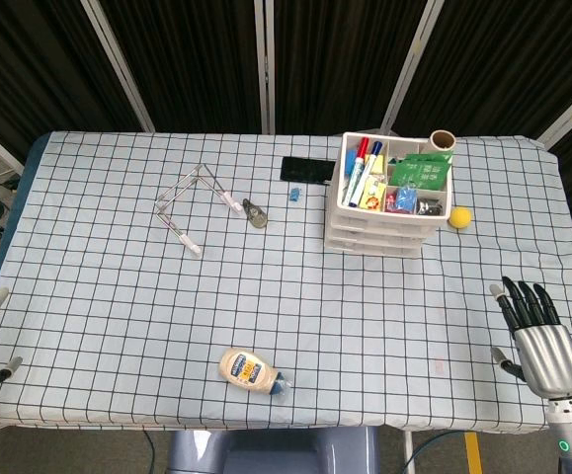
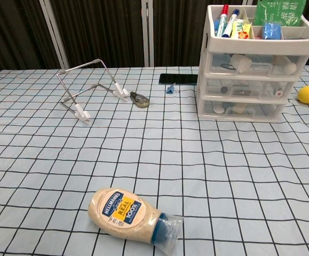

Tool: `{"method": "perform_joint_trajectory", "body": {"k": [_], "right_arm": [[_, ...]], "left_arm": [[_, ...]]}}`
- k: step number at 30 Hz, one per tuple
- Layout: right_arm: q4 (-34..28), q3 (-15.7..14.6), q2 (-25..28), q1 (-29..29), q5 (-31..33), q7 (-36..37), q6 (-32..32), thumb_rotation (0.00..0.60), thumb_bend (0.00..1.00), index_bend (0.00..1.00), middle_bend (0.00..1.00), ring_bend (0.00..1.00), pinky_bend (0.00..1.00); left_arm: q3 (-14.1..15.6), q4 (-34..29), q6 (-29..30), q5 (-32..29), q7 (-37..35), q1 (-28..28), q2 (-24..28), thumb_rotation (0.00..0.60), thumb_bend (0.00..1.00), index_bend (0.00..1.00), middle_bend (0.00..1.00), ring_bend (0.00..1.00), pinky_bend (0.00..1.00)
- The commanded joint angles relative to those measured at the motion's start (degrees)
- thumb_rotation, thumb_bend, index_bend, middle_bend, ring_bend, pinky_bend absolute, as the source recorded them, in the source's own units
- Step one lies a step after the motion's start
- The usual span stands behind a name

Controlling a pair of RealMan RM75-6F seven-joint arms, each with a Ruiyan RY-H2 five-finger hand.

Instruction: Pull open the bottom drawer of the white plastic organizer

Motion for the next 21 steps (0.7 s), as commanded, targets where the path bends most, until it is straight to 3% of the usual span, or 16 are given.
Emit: {"method": "perform_joint_trajectory", "body": {"k": [1, 12, 18, 19, 21], "right_arm": [[-0.06, -0.07, 0.06, 0.05, 0.16, 0.08, 0.01, 0.600, 0.10, 0.00, 0.00, 0.00, 0.00], [-1.31, -0.73, 0.36, 0.78, -0.19, 1.87, 0.04, 0.600, 0.10, 0.00, 0.00, 0.00, 0.00], [-2.55, 0.31, -0.98, 2.54, 0.54, 7.82, -0.72, 0.600, 0.11, 0.00, 0.01, 0.00, 0.01], [-2.99, 0.72, -1.43, 2.89, 0.80, 8.94, -0.75, 0.600, 0.11, 0.00, 0.03, 0.02, 0.04], [-3.73, 1.59, -2.32, 3.74, 1.25, 10.97, -0.93, 0.600, 0.12, 0.03, 0.15, 0.14, 0.19]], "left_arm": [[0.01, -0.01, -0.05, -0.03, -0.05, -0.02, 0.00, 0.600, 0.00, 0.00, 0.00, 0.00, 0.00], [-0.05, -0.22, 0.33, 0.01, -0.85, 0.07, 0.36, 0.600, 0.00, 0.00, 0.00, 0.00, 0.00], [-0.17, -0.28, 0.05, -0.34, -1.18, -0.03, 0.44, 0.600, 0.00, 0.00, 0.00, 0.00, 0.00], [-0.14, -0.29, -0.02, -0.35, -1.11, -0.04, 0.43, 0.600, 0.00, 0.00, 0.00, 0.00, 0.00], [-0.13, -0.37, 0.03, -0.35, -0.96, -0.02, 0.39, 0.600, 0.00, 0.00, 0.00, 0.00, 0.00]]}}
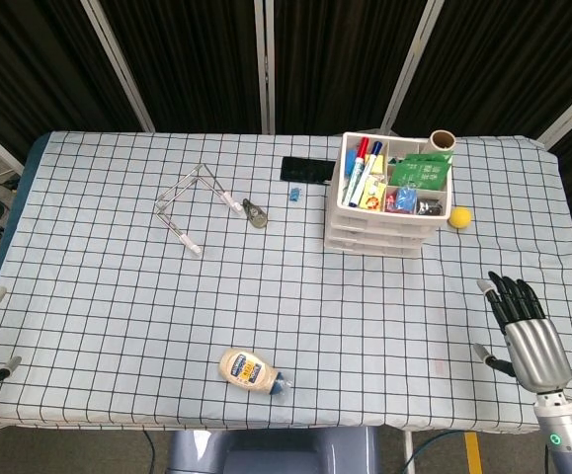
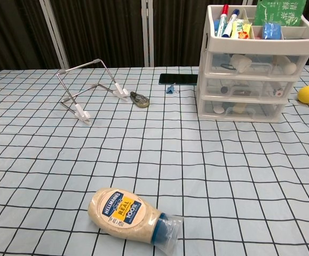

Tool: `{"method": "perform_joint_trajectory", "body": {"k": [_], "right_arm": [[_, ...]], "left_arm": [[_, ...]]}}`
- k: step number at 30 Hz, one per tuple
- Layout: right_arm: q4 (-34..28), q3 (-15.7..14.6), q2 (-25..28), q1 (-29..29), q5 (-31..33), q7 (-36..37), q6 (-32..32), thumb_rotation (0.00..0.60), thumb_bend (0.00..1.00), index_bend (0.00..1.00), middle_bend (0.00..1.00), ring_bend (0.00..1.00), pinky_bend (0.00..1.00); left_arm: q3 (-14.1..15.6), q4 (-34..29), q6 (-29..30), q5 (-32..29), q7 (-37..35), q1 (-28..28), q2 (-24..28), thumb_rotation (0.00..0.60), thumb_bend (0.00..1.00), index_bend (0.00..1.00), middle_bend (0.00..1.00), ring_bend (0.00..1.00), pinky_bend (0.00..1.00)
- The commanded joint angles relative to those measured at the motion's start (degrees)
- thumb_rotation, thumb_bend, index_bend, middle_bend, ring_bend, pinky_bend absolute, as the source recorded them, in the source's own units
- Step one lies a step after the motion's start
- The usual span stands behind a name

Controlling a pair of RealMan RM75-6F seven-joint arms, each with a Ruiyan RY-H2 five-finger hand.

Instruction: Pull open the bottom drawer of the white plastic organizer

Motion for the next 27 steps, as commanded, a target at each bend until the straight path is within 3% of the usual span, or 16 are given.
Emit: {"method": "perform_joint_trajectory", "body": {"k": [1, 6, 9, 12, 14, 20, 27], "right_arm": [[-1.72, 1.97, -2.12, 1.96, 1.17, 4.00, -0.48, 0.600, 0.12, 0.05, 0.21, 0.20, 0.26], [-7.34, 4.65, -4.57, 5.26, 6.44, 8.86, -5.68, 0.600, 0.18, 0.12, 0.69, 0.67, 0.59], [-12.17, 5.20, -3.76, 6.97, 10.50, 14.77, -11.22, 0.600, 0.37, 0.11, 0.86, 0.85, 0.73], [-16.92, 5.83, -2.39, 8.79, 14.07, 25.42, -17.51, 0.600, 0.50, 0.08, 0.91, 0.91, 0.78], [-19.47, 6.44, -1.22, 10.31, 16.41, 34.20, -22.74, 0.600, 0.53, 0.07, 0.91, 0.92, 0.79], [-18.89, 8.23, -2.58, 14.27, 22.16, 47.45, -33.28, 0.600, 0.59, 0.05, 0.93, 0.93, 0.80], [-12.97, 10.05, -8.68, 17.76, 27.36, 50.13, -38.43, 0.600, 0.60, 0.03, 0.93, 0.93, 0.80]], "left_arm": [[-0.02, -0.08, 0.19, 0.06, 0.12, 0.05, -0.07, 0.600, 0.00, 0.00, 0.00, 0.00, 0.00], [-0.02, -0.24, 1.08, 0.55, 0.09, 0.31, -0.12, 0.600, 0.00, 0.00, 0.00, 0.00, 0.00], [-0.04, -0.25, 1.44, 0.69, -0.24, 0.43, -0.10, 0.600, 0.00, 0.00, 0.00, 0.00, 0.00], [-0.12, -0.22, 1.84, 0.72, -0.87, 0.57, 0.01, 0.600, 0.00, 0.00, 0.00, 0.00, 0.00], [-0.22, -0.20, 2.31, 0.75, -1.45, 0.74, 0.18, 0.600, 0.00, 0.00, 0.00, 0.00, 0.00], [-0.34, -0.13, 2.86, 0.69, -2.57, 1.00, 0.61, 0.600, 0.00, 0.00, 0.00, 0.00, 0.00], [-0.42, -0.10, 2.09, 0.19, -3.00, 0.79, 0.77, 0.600, 0.00, 0.00, 0.00, 0.00, 0.00]]}}
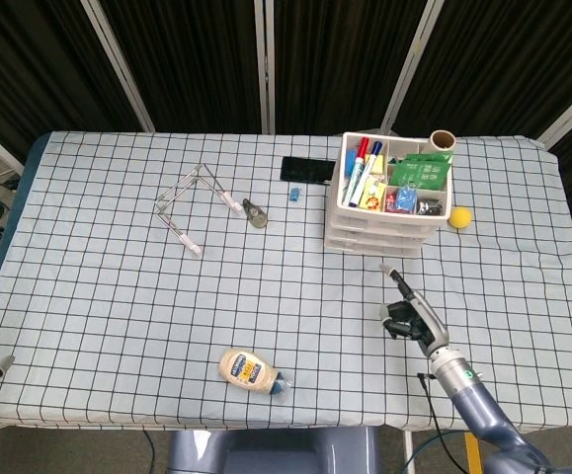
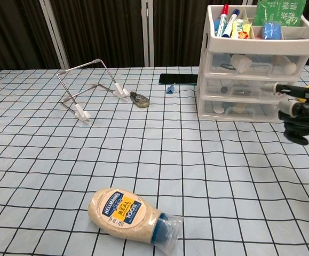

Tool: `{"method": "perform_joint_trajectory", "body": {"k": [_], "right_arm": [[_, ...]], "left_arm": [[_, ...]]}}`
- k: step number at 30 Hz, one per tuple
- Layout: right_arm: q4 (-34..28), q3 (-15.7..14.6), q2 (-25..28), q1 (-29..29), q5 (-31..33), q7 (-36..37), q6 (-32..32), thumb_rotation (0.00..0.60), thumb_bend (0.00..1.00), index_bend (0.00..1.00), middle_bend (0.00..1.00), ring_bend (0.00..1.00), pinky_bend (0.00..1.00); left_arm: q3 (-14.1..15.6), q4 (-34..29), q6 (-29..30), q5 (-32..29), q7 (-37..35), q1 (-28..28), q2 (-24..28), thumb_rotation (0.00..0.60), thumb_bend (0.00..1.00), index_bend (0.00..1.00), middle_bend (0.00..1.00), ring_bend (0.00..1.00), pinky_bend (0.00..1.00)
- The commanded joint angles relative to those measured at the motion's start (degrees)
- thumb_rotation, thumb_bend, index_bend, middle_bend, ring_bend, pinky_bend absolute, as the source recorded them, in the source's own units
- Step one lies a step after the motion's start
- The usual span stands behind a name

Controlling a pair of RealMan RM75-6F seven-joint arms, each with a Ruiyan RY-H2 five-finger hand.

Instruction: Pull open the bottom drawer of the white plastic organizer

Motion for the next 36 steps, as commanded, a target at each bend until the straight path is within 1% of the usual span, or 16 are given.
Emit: {"method": "perform_joint_trajectory", "body": {"k": [1, 5, 10, 17, 22, 29, 36], "right_arm": [[3.03, 1.39, -3.41, 2.32, 3.25, 0.27, -2.50, 0.600, 0.60, 0.03, 0.93, 0.93, 0.80], [6.70, 2.23, -6.31, 3.84, 6.25, -0.24, -4.51, 0.600, 0.60, 0.03, 0.93, 0.93, 0.80], [10.74, 3.75, -9.53, 5.12, 9.35, -1.31, -5.13, 0.600, 0.60, 0.03, 0.93, 0.93, 0.80], [16.15, 5.59, -15.40, 5.68, 12.67, -3.70, -2.07, 0.600, 0.60, 0.03, 0.93, 0.93, 0.80], [18.96, 6.24, -18.50, 6.01, 12.61, -5.08, -0.71, 0.600, 0.60, 0.03, 0.93, 0.93, 0.80], [22.68, 7.64, -21.61, 6.32, 12.48, -4.91, -1.06, 0.600, 0.60, 0.03, 0.93, 0.93, 0.80], [24.58, 8.96, -22.76, 6.35, 12.33, -4.49, -2.18, 0.600, 0.60, 0.03, 0.93, 0.93, 0.80]], "left_arm": [[-0.03, 0.00, -0.14, -0.11, -0.12, -0.06, 0.04, 0.600, 0.00, 0.00, 0.00, 0.00, 0.00], [-0.07, -0.07, -0.37, -0.37, -0.29, -0.08, 0.18, 0.600, 0.00, 0.00, 0.00, 0.00, 0.00], [0.01, -0.50, -0.09, -0.16, -0.29, 0.07, 0.47, 0.600, 0.00, 0.00, 0.00, 0.00, 0.00], [0.07, -0.67, -0.99, -0.51, 0.00, -0.19, 0.51, 0.600, 0.00, 0.00, 0.00, 0.00, 0.00], [-0.03, -0.66, -1.59, -1.01, -0.11, -0.37, 0.55, 0.600, 0.00, 0.00, 0.00, 0.00, 0.00], [-0.07, -0.58, -2.68, -1.61, -0.36, -0.74, 0.61, 0.600, 0.00, 0.00, 0.00, 0.00, 0.00], [-0.01, -0.64, -3.39, -1.90, -0.21, -0.99, 0.59, 0.600, 0.00, 0.00, 0.00, 0.00, 0.00]]}}
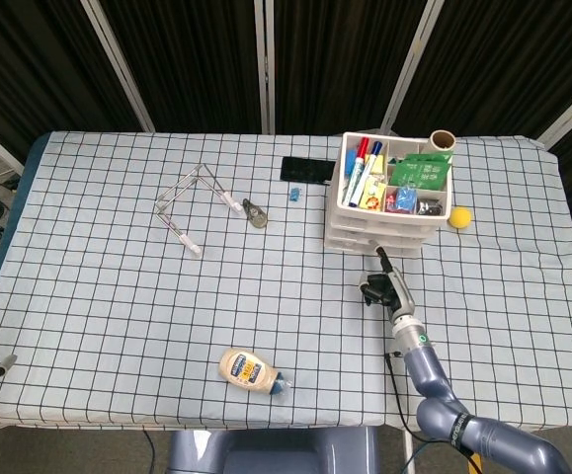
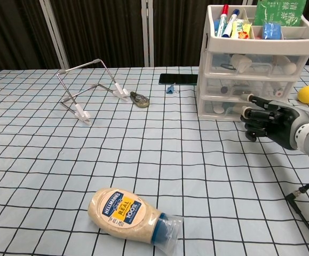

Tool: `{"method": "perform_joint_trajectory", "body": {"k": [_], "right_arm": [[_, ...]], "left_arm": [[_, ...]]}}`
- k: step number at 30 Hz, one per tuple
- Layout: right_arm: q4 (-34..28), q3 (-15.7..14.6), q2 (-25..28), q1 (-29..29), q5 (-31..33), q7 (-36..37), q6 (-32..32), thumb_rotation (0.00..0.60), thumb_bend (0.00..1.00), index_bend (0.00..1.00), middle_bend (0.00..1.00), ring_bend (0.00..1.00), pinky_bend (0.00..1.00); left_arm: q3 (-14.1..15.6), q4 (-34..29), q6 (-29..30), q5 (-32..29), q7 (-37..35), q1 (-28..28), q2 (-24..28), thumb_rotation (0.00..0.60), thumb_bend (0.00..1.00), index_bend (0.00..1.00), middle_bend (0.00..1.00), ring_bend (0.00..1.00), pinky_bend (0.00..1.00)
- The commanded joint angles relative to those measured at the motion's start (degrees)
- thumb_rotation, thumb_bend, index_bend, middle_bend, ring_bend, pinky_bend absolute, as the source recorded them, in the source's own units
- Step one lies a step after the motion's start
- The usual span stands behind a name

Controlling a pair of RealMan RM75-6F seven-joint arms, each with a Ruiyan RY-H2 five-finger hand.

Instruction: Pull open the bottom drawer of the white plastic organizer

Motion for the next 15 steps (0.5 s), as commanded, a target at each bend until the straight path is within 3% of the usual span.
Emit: {"method": "perform_joint_trajectory", "body": {"k": [1, 15], "right_arm": [[0.54, 0.56, -0.35, -0.04, -0.31, 0.21, -0.20, 0.600, 0.60, 0.03, 0.93, 0.93, 0.80], [2.24, 2.52, -1.40, 0.53, -0.70, 0.59, -2.41, 0.600, 0.60, 0.05, 0.93, 0.93, 0.80]], "left_arm": [[0.03, -0.03, -0.14, -0.03, 0.05, -0.06, -0.01, 0.600, 0.00, 0.00, 0.00, 0.00, 0.00], [0.33, -0.07, -1.34, -0.29, -0.06, -0.46, 0.20, 0.600, 0.00, 0.00, 0.00, 0.00, 0.00]]}}
